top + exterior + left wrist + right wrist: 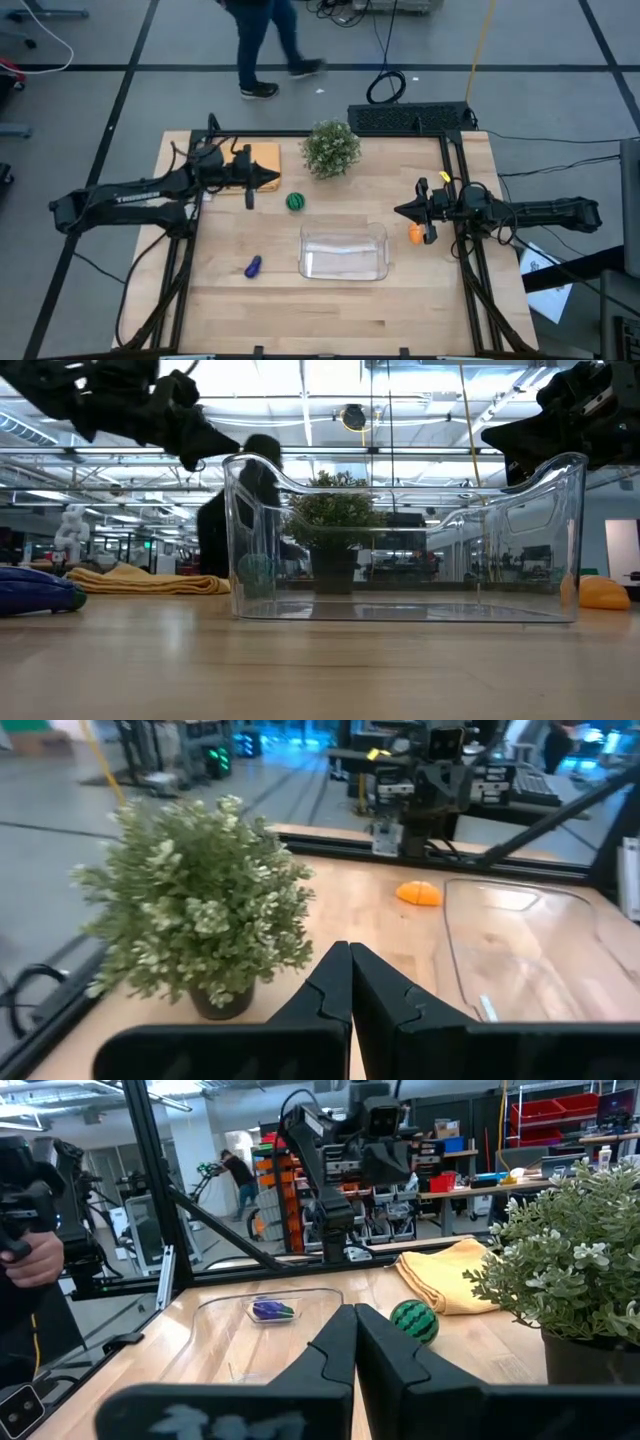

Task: Pick and placing Produce into tupperware
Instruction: Put the watermelon into the transparent bin

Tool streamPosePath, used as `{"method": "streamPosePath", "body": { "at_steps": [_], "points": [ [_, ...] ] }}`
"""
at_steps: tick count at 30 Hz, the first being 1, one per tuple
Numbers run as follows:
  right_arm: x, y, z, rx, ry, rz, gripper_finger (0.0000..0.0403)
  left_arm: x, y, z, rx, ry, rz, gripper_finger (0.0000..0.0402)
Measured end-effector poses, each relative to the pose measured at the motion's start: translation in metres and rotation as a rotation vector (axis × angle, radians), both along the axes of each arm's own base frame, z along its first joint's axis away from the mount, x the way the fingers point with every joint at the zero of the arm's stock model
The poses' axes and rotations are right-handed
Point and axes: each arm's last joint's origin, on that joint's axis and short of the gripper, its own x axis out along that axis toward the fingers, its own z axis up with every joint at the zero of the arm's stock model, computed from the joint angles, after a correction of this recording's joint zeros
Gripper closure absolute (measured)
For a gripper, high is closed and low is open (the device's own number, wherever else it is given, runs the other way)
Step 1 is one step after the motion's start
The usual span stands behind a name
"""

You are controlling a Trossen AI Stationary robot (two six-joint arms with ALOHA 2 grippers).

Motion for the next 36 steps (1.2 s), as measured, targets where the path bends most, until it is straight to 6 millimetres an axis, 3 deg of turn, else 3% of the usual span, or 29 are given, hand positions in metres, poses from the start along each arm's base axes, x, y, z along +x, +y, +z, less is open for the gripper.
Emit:
{"method": "streamPosePath", "body": {
  "at_steps": [9, 24, 36],
  "points": [
    [0.0, 0.0, 0.0, 0.0, 0.001, 0.0, 0.0403, 0.035, 0.02, 0.012, -0.022, 0.129, -0.037, 0.0401],
    [0.0, 0.0, -0.001, -0.021, 0.008, -0.002, 0.0403, 0.077, 0.028, 0.05, -0.035, 0.249, -0.119, 0.0401],
    [0.0, 0.0, -0.001, -0.015, 0.008, -0.001, 0.0403, 0.106, 0.039, 0.049, -0.097, 0.54, -0.156, 0.0397]
  ]
}}
